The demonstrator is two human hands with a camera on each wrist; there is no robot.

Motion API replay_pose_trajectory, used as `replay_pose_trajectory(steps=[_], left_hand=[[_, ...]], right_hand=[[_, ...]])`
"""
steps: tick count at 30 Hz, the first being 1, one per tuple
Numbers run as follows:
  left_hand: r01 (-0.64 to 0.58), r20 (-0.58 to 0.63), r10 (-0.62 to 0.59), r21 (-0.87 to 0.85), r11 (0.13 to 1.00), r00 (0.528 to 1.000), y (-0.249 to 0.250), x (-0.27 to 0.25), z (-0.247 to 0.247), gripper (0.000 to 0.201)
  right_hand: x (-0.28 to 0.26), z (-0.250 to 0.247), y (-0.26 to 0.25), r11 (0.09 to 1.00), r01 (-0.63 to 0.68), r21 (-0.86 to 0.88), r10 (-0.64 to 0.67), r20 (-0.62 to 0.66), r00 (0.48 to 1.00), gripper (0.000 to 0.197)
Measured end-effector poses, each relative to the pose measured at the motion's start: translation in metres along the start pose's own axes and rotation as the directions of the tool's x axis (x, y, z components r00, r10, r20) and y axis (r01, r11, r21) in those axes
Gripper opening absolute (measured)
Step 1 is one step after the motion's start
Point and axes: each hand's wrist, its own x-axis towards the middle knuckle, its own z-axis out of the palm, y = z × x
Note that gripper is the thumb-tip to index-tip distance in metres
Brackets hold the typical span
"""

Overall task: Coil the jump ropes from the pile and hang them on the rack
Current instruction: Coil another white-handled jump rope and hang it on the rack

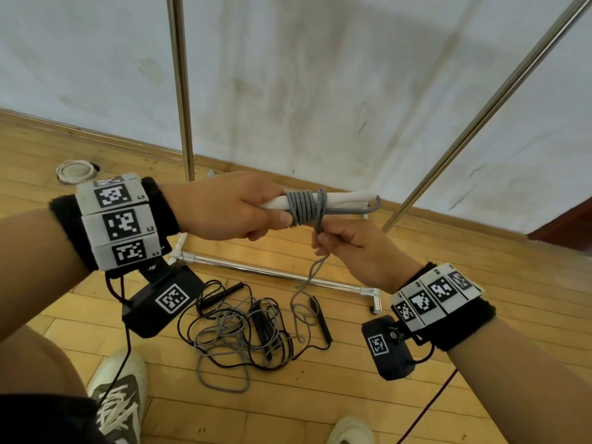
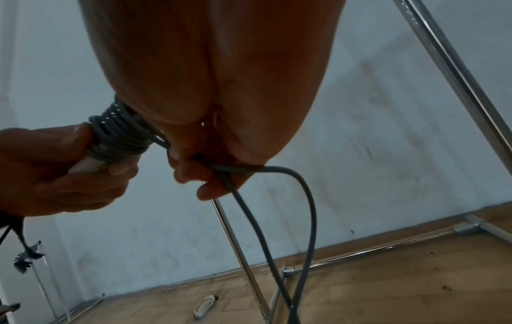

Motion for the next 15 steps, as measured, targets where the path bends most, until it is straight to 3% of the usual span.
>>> replay_pose_trajectory(steps=[4,7,10,13,15], left_hand=[[-0.022,0.083,0.023,-0.012,1.000,0.996,0.003,-0.005,0.001,0.023],[-0.050,0.140,0.053,-0.024,0.998,0.989,0.005,-0.010,0.001,0.022],[-0.045,0.209,0.047,-0.015,0.999,0.977,0.006,-0.013,0.004,0.028],[-0.025,0.273,0.006,0.067,0.997,0.962,0.006,-0.013,0.009,0.028],[-0.018,0.302,-0.026,0.143,0.989,0.953,0.004,-0.012,0.012,0.025]], right_hand=[[-0.001,-0.001,0.002,0.999,-0.026,-0.024,0.026,-0.001,1.000,0.026],[-0.006,-0.001,0.009,0.986,-0.092,-0.138,0.086,-0.049,0.995,0.013],[-0.012,-0.010,0.018,0.961,-0.237,-0.140,0.220,-0.130,0.967,0.023],[-0.006,-0.013,0.010,0.955,-0.118,-0.271,0.137,0.053,0.989,0.013],[0.000,-0.013,0.005,0.953,-0.149,-0.265,0.174,0.075,0.982,0.020]])
